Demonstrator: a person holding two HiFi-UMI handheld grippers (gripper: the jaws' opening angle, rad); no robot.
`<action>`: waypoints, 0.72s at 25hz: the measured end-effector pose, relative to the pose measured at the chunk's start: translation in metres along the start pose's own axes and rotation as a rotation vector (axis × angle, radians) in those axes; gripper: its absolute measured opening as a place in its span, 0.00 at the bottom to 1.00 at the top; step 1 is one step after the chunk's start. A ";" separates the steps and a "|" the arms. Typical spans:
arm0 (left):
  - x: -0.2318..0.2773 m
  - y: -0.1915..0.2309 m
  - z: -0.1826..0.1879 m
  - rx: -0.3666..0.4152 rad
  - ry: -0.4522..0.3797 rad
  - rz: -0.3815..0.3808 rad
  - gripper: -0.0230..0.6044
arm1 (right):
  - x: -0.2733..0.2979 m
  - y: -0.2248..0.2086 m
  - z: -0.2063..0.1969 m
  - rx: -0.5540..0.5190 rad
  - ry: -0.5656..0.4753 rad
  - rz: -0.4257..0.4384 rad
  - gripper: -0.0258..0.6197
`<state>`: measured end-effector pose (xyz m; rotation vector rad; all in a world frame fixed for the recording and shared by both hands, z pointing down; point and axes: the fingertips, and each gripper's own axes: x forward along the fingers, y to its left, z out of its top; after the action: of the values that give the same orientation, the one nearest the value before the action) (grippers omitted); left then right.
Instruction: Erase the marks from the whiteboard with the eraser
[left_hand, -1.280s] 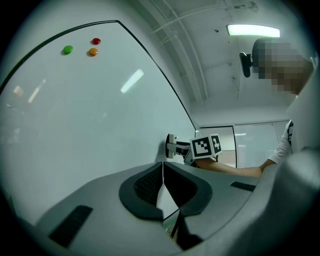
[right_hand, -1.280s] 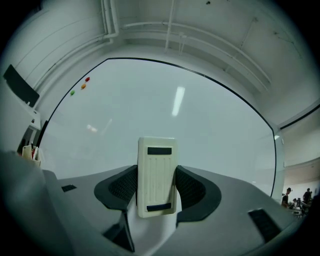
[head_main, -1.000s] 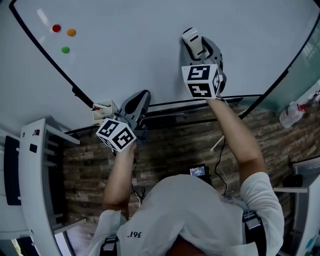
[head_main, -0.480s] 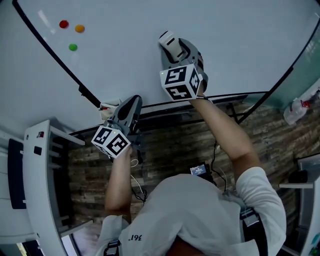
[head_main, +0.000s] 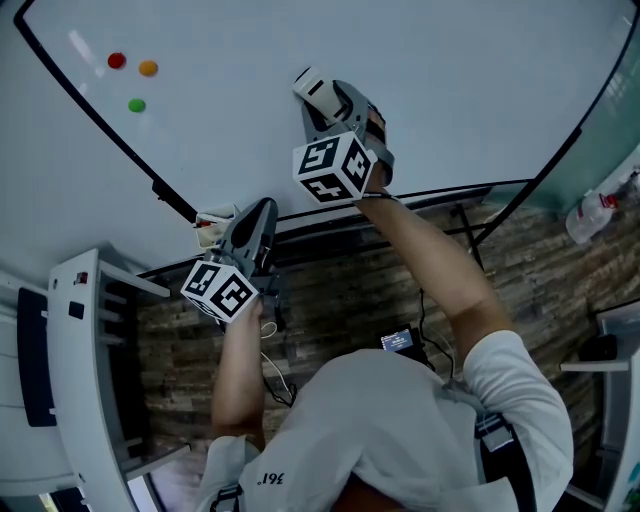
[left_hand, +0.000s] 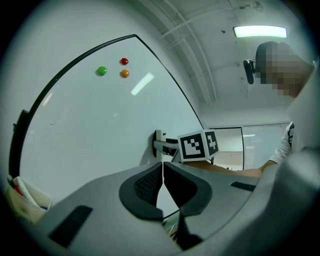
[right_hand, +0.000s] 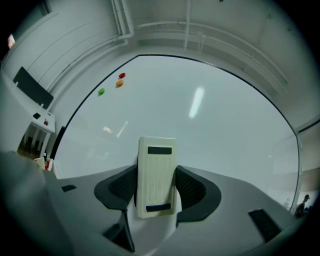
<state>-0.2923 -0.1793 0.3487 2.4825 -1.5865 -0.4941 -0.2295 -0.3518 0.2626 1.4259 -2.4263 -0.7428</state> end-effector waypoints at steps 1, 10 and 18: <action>0.002 -0.001 -0.001 0.002 0.001 -0.004 0.06 | 0.000 -0.003 -0.002 0.006 0.005 0.000 0.44; 0.032 -0.021 -0.017 -0.012 0.028 -0.033 0.06 | -0.002 -0.036 -0.025 0.015 0.032 -0.009 0.44; 0.060 -0.043 -0.029 -0.014 0.037 -0.066 0.06 | -0.011 -0.080 -0.049 0.015 0.054 -0.038 0.44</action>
<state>-0.2223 -0.2168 0.3517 2.5251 -1.4876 -0.4643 -0.1427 -0.3888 0.2619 1.4820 -2.3756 -0.6869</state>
